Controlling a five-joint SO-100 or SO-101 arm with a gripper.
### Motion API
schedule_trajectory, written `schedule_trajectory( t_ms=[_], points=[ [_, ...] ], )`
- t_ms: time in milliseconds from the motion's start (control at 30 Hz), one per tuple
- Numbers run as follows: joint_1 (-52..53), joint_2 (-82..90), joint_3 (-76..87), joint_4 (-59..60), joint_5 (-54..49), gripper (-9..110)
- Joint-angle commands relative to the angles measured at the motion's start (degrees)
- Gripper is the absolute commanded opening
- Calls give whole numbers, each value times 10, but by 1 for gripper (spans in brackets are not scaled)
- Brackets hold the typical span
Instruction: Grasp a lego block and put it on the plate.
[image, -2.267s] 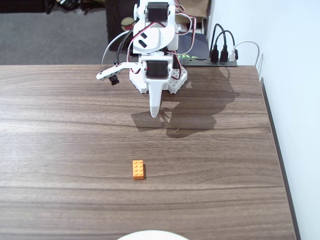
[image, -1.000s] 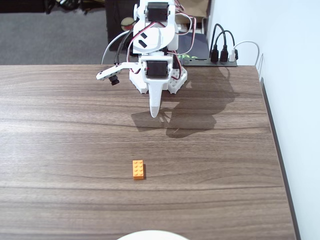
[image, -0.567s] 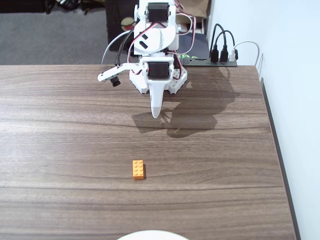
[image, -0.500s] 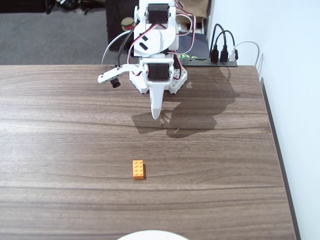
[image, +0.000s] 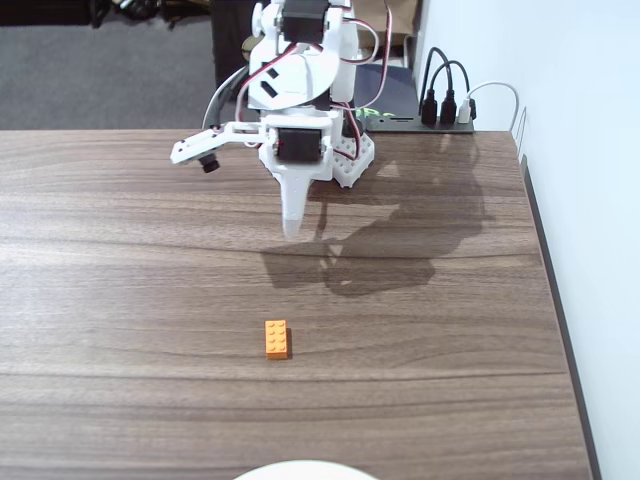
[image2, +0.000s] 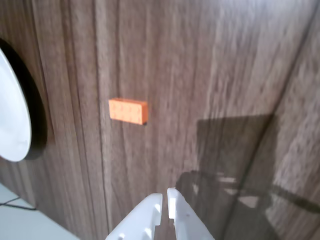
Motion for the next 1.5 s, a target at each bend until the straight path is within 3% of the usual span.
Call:
schedule_trajectory(
  t_ms=[0,333,867,1367,1467],
  points=[
    [20,-38,-43,-18,-40,1],
    [94,-184,-102,-105,-284,1],
    [116,-391,-272,-94,-613,1],
    [28,-522,-359,-69,-715,1],
    [11,-529,-367,-43,-731,6]
  ],
)
